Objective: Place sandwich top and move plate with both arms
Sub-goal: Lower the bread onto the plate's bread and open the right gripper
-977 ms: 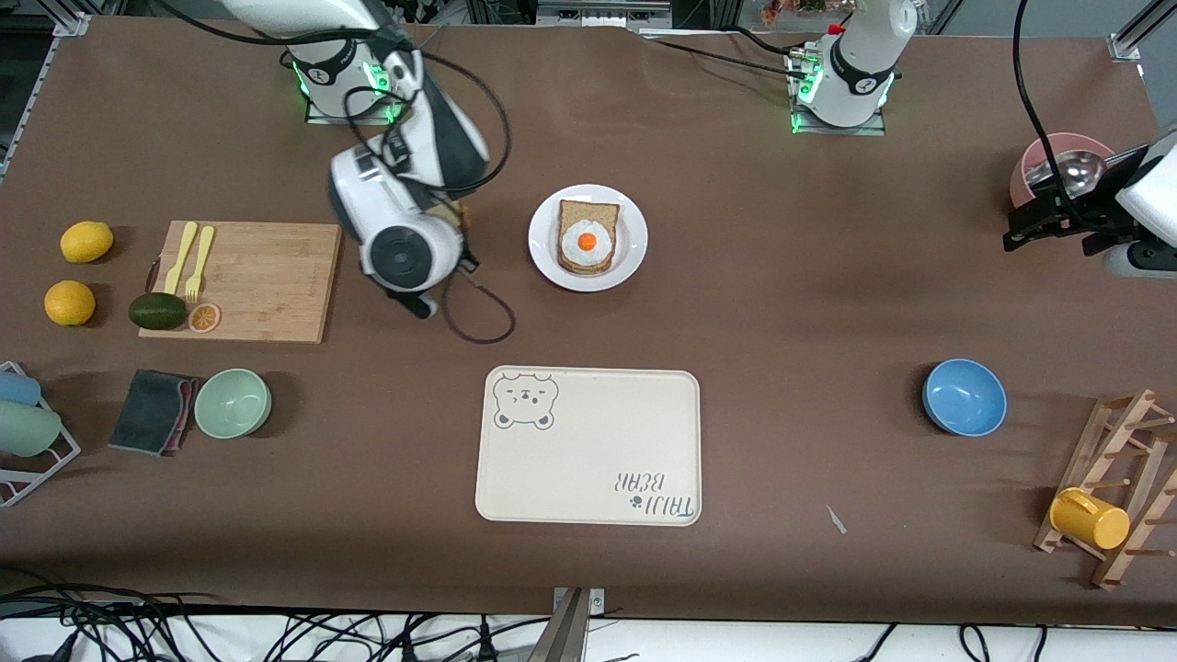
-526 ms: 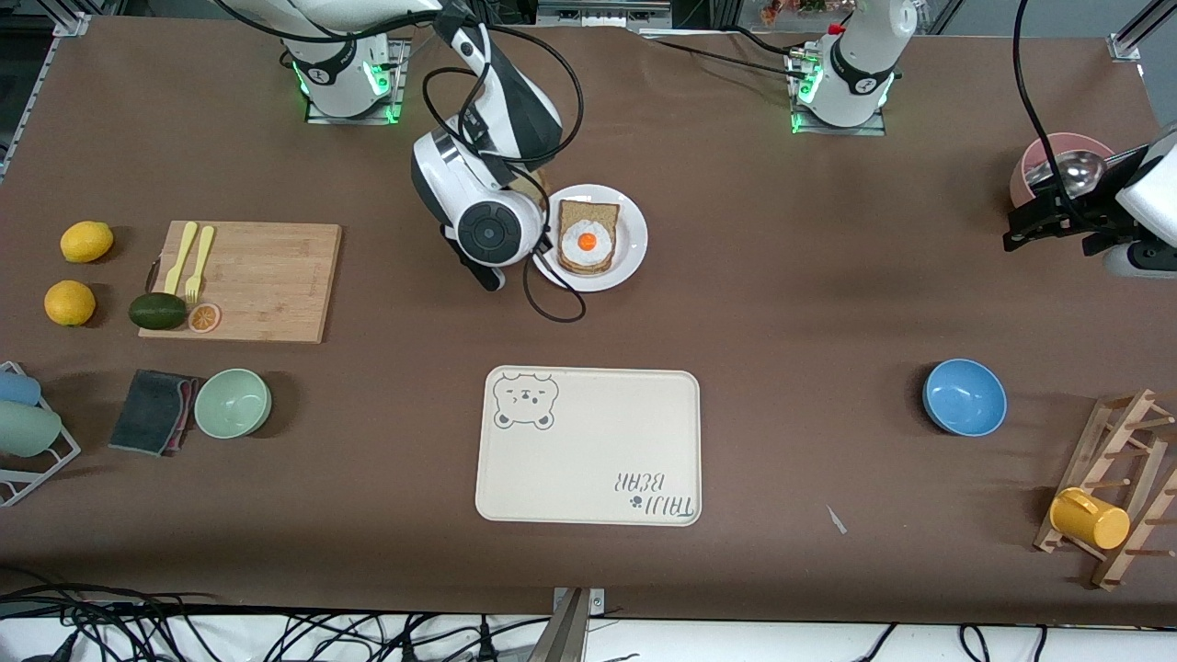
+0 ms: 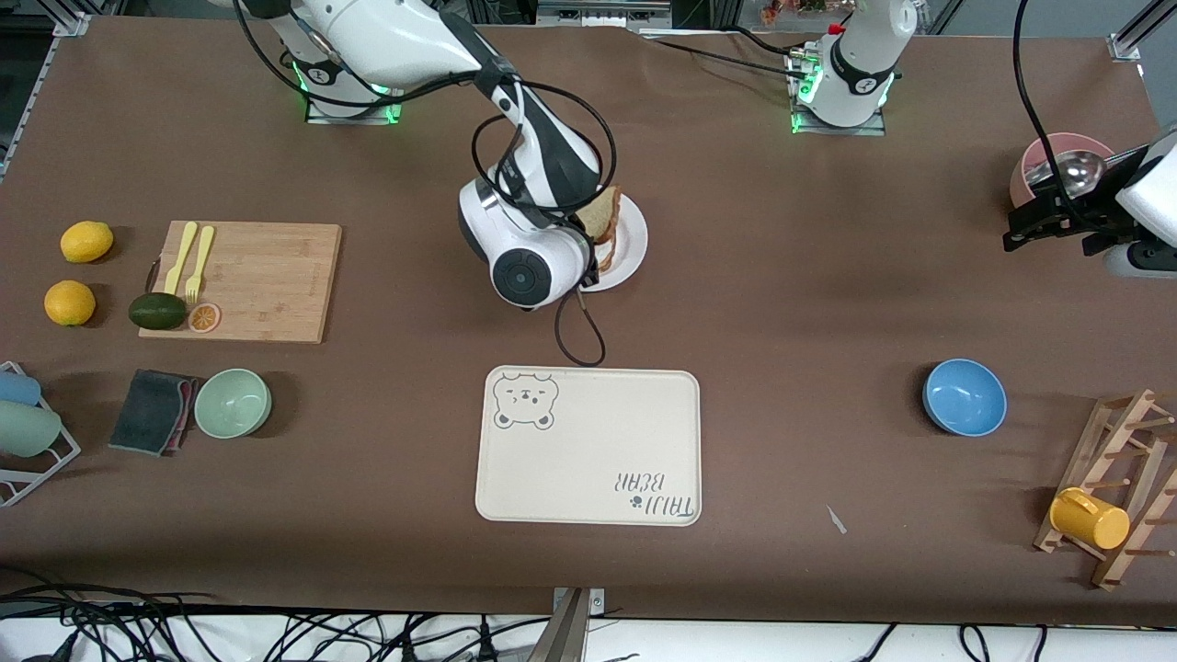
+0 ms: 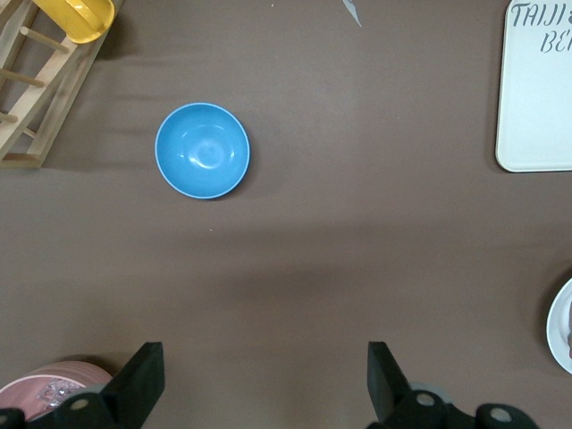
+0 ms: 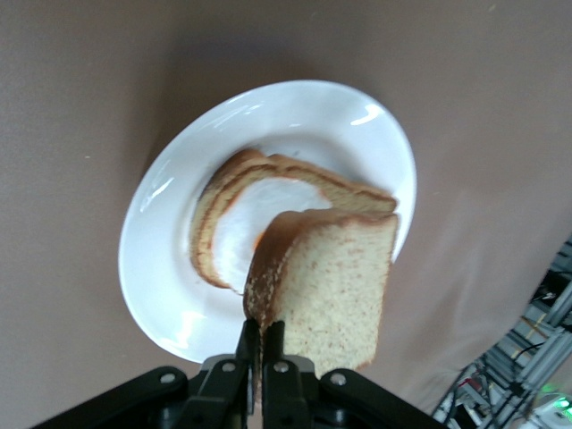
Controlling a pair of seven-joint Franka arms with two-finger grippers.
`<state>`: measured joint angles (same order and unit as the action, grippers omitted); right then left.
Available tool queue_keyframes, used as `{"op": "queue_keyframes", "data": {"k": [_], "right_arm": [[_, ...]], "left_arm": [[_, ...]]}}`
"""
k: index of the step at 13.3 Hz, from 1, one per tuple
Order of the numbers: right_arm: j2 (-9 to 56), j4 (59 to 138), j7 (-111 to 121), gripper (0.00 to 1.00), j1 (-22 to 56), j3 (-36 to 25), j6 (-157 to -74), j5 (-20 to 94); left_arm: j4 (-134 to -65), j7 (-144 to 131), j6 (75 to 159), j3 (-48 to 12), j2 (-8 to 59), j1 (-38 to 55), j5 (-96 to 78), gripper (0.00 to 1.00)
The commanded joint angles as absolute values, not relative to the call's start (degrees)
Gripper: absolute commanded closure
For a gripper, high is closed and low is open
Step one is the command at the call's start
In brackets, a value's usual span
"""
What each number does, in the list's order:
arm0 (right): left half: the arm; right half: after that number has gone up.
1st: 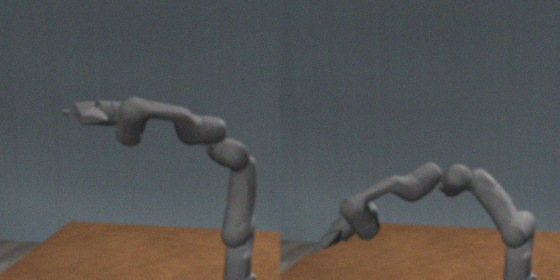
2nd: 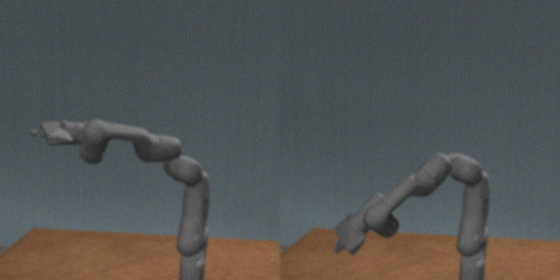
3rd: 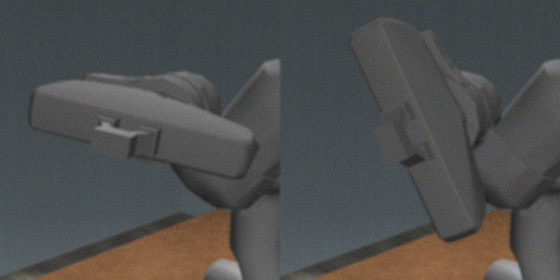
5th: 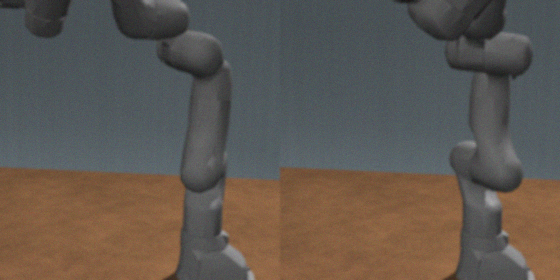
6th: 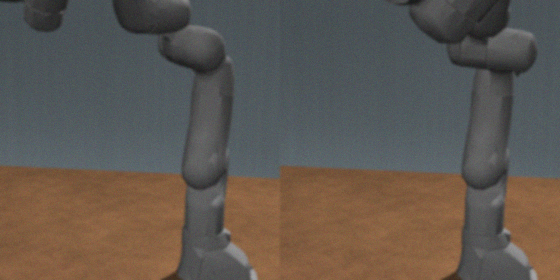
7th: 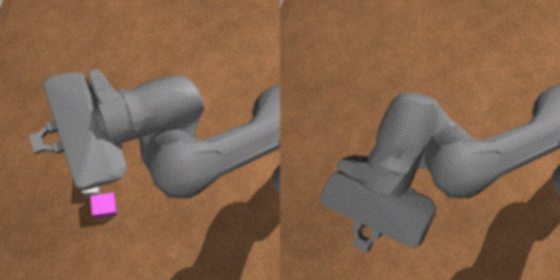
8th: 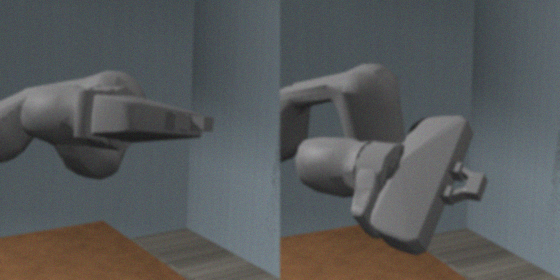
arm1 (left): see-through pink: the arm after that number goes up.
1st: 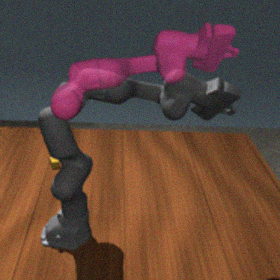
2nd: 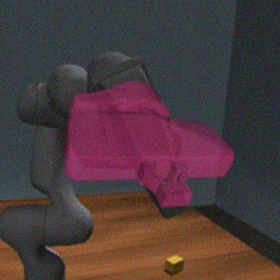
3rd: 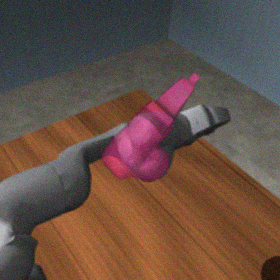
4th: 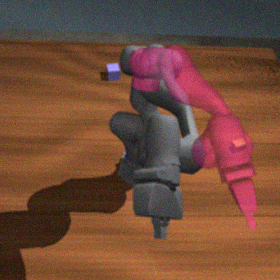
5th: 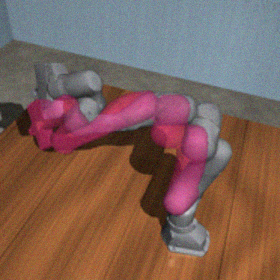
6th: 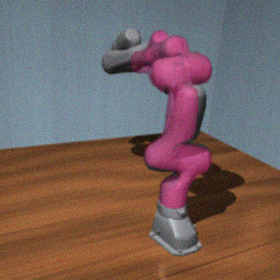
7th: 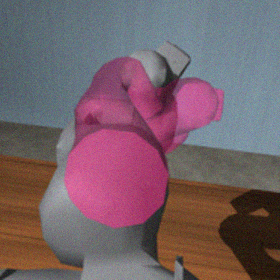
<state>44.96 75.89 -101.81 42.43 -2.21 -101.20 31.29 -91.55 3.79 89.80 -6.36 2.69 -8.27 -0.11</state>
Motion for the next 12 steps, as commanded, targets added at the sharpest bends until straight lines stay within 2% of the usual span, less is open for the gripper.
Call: {"op": "queue_keyframes", "data": {"k": [1, 8, 9, 10, 11, 12], "right_arm": [[47.0, 73.3, -104.0, 1.00, 43.3, -2.5, -101.3, 31.7], [48.6, 73.5, -104.0, 1.00, 43.8, -2.5, -102.4, 25.7], [49.0, 73.5, -104.1, 0.95, 43.7, -2.7, -102.4, 25.7], [49.1, 73.5, -104.1, 0.62, 43.5, -2.7, -102.5, 25.7], [49.3, 73.5, -104.1, 0.14, 43.5, -2.7, -103.4, 25.6], [49.3, 73.5, -104.1, 0.00, 43.7, -2.7, -103.7, 25.4]], "left_arm": [[-91.0, 3.5, 89.0, -6.8, 2.7, -8.6, 0.4, 0.00], [-91.0, 3.6, 89.0, -6.8, 2.7, -8.6, 0.4, 0.00], [-91.0, 3.6, 89.0, -6.8, 2.7, -8.6, 0.4, 0.00], [-91.0, 3.5, 89.0, -6.8, 2.7, -8.6, 0.4, 0.00], [-91.0, 3.6, 89.0, -6.8, 2.7, -8.6, 0.4, 0.00], [-91.0, 3.6, 89.0, -6.8, 2.7, -8.6, 0.4, 0.00]]}}
